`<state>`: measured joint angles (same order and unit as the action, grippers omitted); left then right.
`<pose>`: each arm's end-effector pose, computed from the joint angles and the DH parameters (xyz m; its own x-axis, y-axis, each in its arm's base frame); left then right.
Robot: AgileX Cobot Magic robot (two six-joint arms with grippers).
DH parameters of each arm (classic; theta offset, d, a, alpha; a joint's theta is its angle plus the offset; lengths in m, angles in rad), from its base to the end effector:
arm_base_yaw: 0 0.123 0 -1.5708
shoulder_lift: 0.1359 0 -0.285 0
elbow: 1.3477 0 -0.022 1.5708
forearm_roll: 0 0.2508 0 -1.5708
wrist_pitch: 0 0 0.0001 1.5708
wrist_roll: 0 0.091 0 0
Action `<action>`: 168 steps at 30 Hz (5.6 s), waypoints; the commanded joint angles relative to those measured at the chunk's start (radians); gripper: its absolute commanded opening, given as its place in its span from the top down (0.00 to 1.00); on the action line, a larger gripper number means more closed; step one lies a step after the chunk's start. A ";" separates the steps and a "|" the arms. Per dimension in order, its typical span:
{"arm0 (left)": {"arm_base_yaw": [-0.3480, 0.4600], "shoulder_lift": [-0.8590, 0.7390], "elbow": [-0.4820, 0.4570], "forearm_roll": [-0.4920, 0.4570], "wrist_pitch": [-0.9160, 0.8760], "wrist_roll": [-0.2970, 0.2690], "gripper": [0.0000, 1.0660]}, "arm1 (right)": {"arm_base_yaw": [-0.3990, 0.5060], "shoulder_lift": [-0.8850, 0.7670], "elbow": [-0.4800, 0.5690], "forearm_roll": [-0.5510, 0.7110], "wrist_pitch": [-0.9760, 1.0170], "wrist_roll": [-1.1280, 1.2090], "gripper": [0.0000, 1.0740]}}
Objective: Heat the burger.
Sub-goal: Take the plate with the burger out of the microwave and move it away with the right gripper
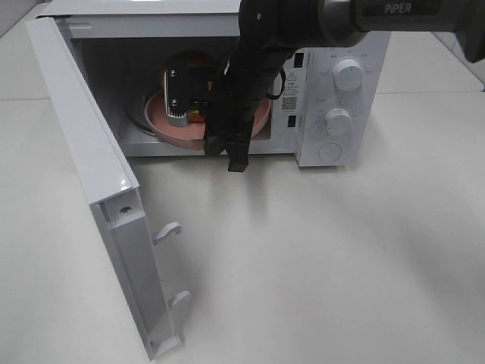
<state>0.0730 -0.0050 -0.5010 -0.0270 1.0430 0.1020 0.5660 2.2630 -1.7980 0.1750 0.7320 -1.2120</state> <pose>-0.0048 -0.0025 0.2790 -0.4364 0.0566 -0.8980 -0.0135 0.9975 0.0694 0.4095 0.2727 0.1630 0.1551 -0.9400 -0.3040 -0.9359 -0.0413 -0.3498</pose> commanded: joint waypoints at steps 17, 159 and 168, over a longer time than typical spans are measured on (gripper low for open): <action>0.004 -0.020 0.003 0.003 -0.009 -0.004 0.05 | 0.007 -0.242 0.333 0.033 -0.368 -0.097 1.00; 0.004 -0.020 0.003 0.005 -0.009 -0.004 0.05 | -0.271 -1.320 1.387 -0.735 -0.352 0.939 0.95; 0.004 -0.020 0.003 0.005 -0.009 -0.004 0.05 | -0.332 -1.305 1.387 -0.876 -0.257 1.161 0.95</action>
<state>0.0730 -0.0050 -0.5010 -0.0260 1.0430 0.1020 0.2380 0.9670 -0.4050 -0.6340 0.4950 -0.0720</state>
